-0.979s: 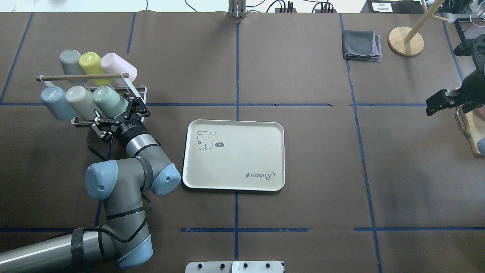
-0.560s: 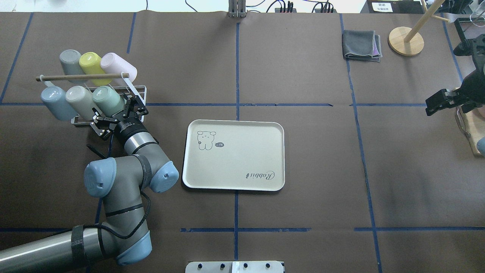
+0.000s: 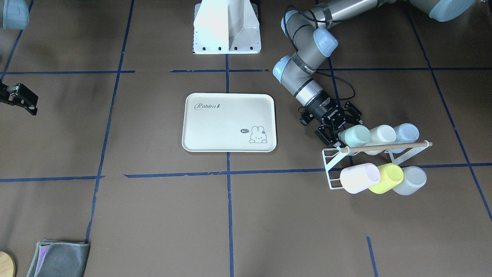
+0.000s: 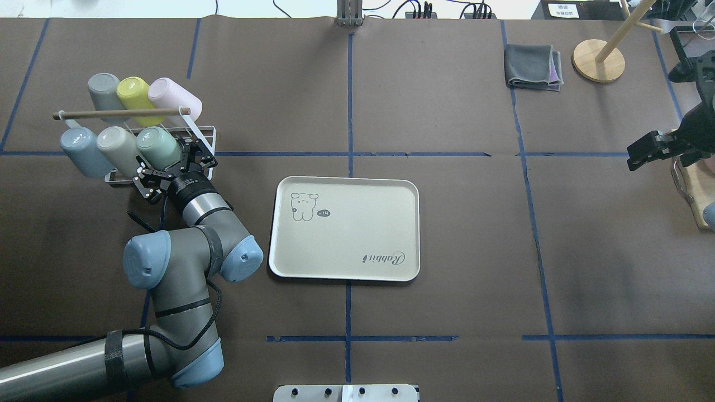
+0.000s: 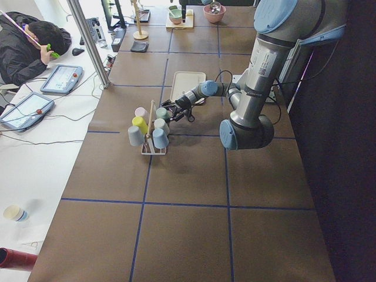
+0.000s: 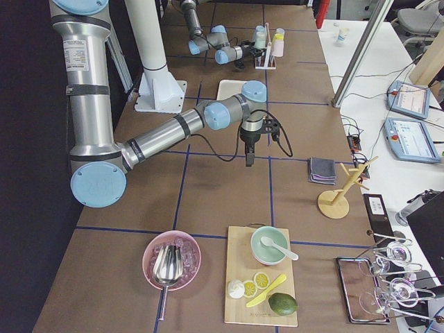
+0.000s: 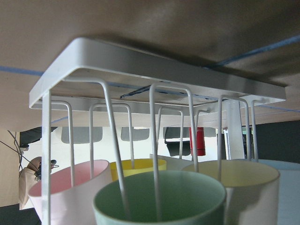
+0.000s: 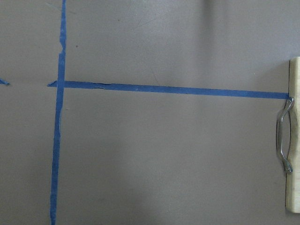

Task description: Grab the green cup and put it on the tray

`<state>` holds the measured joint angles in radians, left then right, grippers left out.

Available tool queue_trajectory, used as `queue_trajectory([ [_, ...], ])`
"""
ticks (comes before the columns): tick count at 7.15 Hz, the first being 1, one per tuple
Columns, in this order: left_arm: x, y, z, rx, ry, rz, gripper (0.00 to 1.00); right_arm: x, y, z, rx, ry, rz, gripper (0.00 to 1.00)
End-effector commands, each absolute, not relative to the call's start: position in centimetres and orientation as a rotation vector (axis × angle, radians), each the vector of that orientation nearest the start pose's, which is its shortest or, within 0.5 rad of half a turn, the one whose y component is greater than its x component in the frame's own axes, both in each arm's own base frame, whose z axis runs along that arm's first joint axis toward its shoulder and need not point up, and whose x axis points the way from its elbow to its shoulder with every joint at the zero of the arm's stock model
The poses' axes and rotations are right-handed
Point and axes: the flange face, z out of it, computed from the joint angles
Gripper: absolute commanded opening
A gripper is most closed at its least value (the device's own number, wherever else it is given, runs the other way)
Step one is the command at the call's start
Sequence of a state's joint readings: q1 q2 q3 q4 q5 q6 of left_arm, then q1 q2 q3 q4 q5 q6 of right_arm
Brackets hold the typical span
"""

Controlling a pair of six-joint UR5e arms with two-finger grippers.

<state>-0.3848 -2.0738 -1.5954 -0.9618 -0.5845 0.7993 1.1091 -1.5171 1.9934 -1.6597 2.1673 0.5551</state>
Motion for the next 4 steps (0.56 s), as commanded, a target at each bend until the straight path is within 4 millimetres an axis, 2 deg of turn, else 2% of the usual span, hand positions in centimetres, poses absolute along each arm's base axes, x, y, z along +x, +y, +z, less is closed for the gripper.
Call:
queue_trajectory([
  [1,50.91,-44.19,39.96,0.138,-1.155,1.83,0.83,-15.13,-47.76,44.59,0.042,-0.697,-0.026,1.0],
  [4,50.83,-44.2,39.71,0.143,-1.164,1.827,0.43,-15.14,-47.79,44.53,0.041,-0.698,-0.025,1.0],
])
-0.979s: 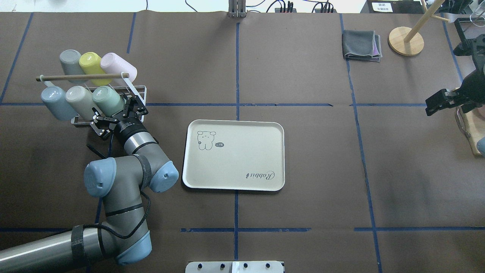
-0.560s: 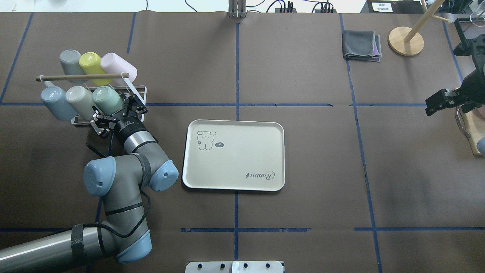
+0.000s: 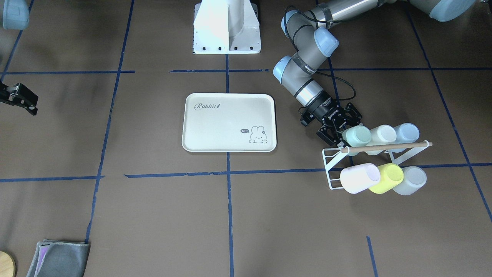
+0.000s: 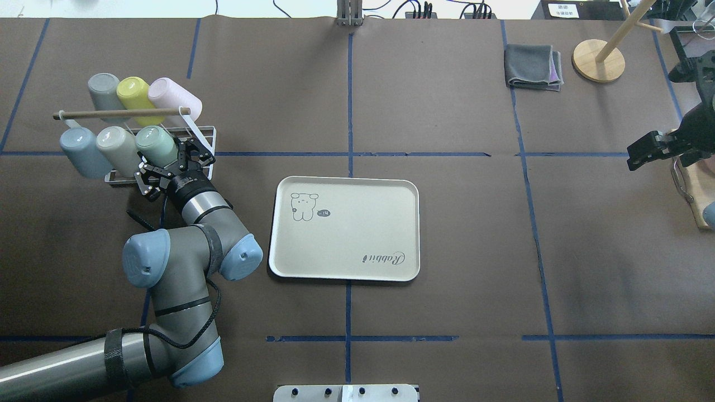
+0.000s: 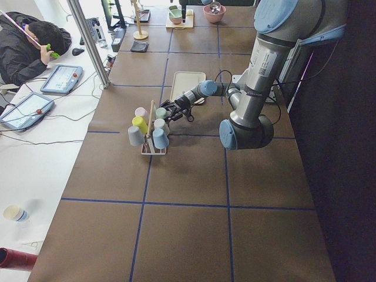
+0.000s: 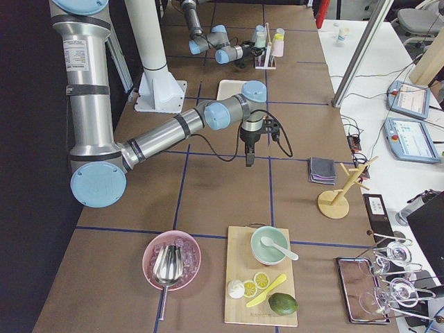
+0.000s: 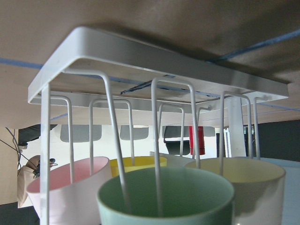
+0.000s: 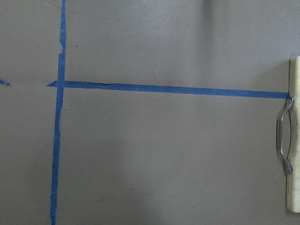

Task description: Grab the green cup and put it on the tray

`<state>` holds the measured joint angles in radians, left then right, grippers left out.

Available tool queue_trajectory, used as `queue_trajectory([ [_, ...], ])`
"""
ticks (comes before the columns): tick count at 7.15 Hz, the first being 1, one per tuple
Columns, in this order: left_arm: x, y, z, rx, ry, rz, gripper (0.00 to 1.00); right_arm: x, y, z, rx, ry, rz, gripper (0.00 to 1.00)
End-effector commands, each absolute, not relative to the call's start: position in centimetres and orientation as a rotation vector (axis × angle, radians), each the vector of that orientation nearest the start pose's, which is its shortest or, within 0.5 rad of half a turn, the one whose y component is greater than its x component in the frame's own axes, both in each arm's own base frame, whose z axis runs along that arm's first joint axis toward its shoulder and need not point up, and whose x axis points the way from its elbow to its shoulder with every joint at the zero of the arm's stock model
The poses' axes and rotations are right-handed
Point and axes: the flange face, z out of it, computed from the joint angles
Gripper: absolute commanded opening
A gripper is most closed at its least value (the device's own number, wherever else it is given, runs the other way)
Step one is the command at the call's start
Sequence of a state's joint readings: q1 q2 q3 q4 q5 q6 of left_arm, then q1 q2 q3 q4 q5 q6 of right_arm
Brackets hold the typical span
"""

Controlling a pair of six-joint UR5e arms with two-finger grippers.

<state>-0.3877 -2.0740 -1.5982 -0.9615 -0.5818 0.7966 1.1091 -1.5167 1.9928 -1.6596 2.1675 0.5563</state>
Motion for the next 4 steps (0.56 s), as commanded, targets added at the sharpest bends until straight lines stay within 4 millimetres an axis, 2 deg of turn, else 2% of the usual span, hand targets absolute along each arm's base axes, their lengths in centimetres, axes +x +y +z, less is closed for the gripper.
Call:
queue_trajectory([
  [1,50.44,-44.56,39.51,0.142,-1.162,1.82,0.38,-15.13,-47.77,44.46,0.043,-0.698,-0.025,1.0],
  [4,49.88,-44.69,38.53,0.157,-1.164,1.807,0.38,-15.24,-47.68,44.35,0.035,-0.713,-0.029,1.0],
])
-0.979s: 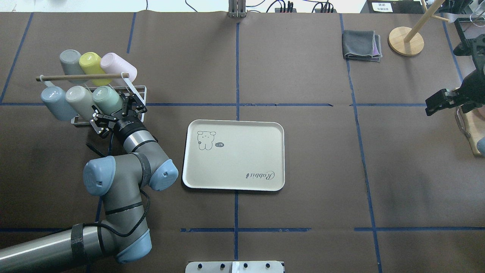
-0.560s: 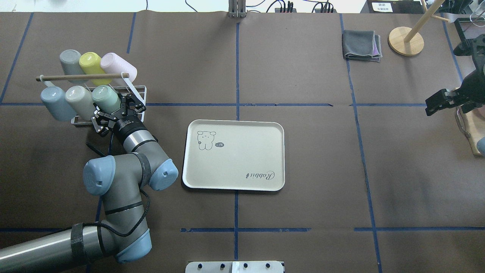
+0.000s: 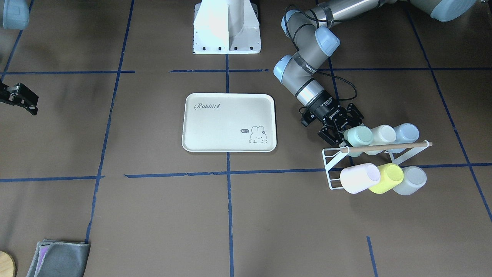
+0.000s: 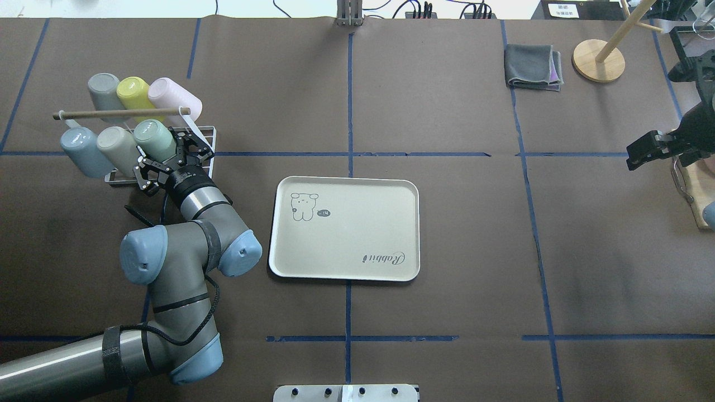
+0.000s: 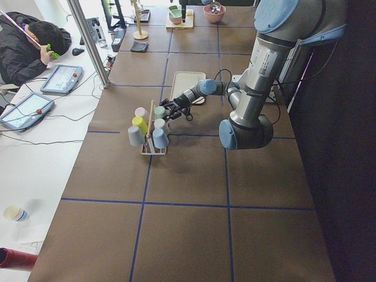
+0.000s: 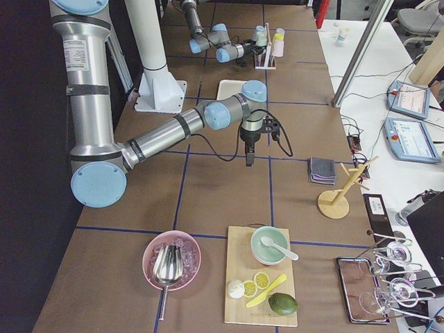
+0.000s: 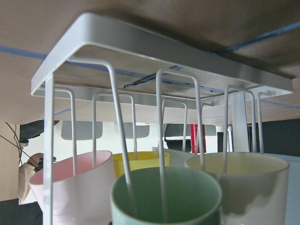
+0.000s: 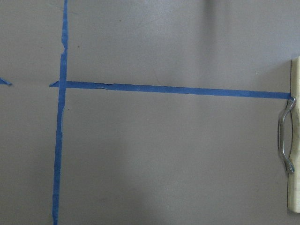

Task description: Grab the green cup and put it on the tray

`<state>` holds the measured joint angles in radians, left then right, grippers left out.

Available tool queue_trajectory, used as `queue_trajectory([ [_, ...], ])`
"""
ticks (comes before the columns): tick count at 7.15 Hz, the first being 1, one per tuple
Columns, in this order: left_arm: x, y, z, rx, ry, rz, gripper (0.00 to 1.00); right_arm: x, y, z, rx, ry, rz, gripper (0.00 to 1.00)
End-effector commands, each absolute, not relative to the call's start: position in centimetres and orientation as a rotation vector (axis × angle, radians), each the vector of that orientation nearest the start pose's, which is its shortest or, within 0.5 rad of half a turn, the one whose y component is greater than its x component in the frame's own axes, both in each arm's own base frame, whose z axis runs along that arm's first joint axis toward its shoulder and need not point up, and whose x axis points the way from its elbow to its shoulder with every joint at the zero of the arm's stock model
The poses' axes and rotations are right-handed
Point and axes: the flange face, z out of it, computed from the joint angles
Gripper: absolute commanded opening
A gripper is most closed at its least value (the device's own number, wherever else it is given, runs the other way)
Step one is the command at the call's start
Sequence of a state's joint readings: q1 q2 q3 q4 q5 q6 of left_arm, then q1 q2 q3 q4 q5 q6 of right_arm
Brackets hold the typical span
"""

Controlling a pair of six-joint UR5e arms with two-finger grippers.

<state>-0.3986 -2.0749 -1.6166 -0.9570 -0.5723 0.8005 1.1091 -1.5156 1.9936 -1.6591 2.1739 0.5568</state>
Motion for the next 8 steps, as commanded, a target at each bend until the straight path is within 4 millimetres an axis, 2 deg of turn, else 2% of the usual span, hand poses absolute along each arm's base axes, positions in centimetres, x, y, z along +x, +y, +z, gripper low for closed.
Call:
queue_trajectory([
  [1,49.7,-44.6,38.3,0.161,-1.164,1.805,0.38,-15.2,-47.7,44.3,0.035,-0.713,-0.028,1.0],
  [3,48.9,-44.7,36.9,0.178,-1.178,1.804,0.38,-15.2,-47.7,44.3,0.036,-0.714,-0.028,1.0],
  [6,48.5,-44.7,36.5,0.18,-1.188,1.8,0.38,-15.3,-47.7,44.3,0.035,-0.715,-0.028,1.0],
  [8,47.3,-44.6,34.8,0.2,-1.201,1.781,0.38,-15.3,-47.7,44.3,0.035,-0.715,-0.028,1.0],
])
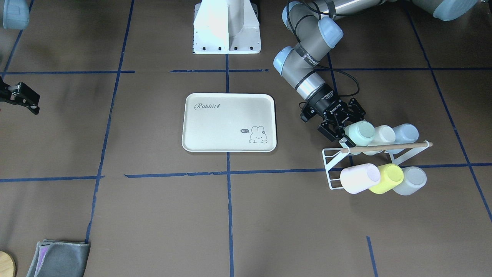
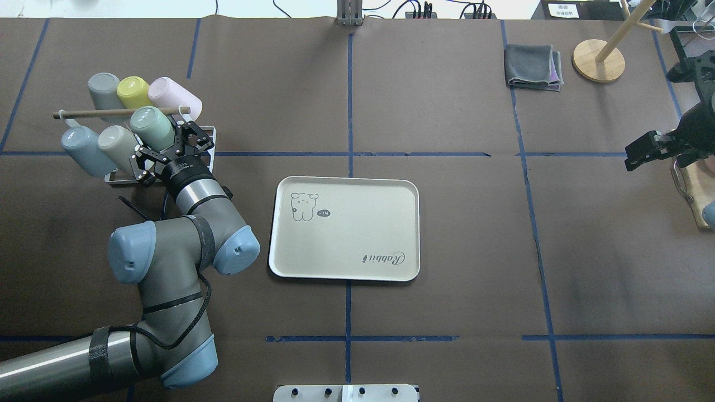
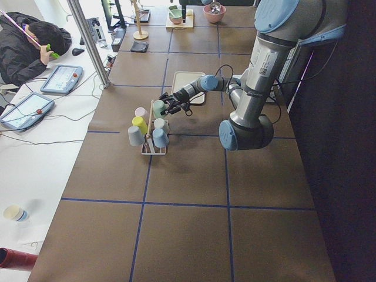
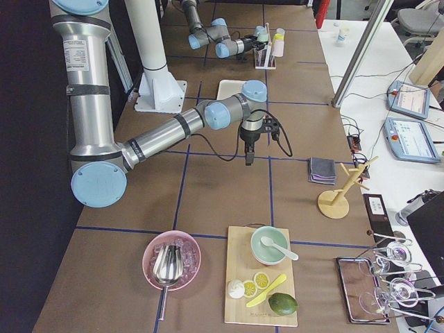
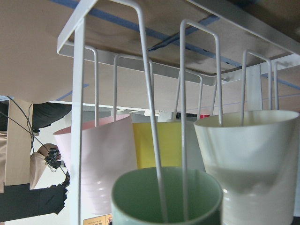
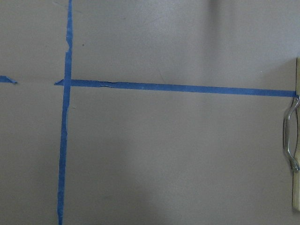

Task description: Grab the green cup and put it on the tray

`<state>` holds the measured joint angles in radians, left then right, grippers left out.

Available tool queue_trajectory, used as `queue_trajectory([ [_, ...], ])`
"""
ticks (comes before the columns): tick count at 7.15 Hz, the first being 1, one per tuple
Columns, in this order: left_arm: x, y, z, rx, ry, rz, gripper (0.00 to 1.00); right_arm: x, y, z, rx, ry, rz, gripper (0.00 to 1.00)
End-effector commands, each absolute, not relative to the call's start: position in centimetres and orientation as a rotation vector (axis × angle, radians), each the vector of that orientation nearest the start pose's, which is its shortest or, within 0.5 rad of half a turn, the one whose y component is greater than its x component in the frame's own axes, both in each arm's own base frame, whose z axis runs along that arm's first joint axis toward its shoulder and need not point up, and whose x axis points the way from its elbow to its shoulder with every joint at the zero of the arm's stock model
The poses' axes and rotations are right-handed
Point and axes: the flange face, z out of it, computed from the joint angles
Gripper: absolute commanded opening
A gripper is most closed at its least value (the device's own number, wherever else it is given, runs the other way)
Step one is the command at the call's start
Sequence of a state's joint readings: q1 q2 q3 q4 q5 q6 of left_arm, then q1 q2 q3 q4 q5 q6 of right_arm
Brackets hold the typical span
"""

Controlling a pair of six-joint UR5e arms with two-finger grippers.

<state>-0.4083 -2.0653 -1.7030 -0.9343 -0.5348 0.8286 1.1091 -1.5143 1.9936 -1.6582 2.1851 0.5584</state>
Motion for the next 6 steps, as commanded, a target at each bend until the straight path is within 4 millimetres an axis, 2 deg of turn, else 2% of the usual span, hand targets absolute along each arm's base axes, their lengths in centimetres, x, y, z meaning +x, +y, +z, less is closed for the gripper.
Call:
queue_trajectory([
  [1,46.1,-43.9,33.1,0.193,-1.205,1.792,0.39,-15.3,-47.7,44.3,0.036,-0.714,-0.028,1.0],
  [3,44.1,-44.1,31.2,0.204,-1.199,1.771,0.39,-15.3,-47.7,44.3,0.036,-0.714,-0.028,1.0],
  [5,40.1,-44.9,28.7,0.229,-1.191,1.733,0.4,-15.3,-47.7,44.3,0.035,-0.713,-0.027,1.0],
  [6,38.1,-44.7,26.4,0.269,-1.182,1.715,0.4,-15.3,-47.7,44.3,0.035,-0.715,-0.028,1.0],
])
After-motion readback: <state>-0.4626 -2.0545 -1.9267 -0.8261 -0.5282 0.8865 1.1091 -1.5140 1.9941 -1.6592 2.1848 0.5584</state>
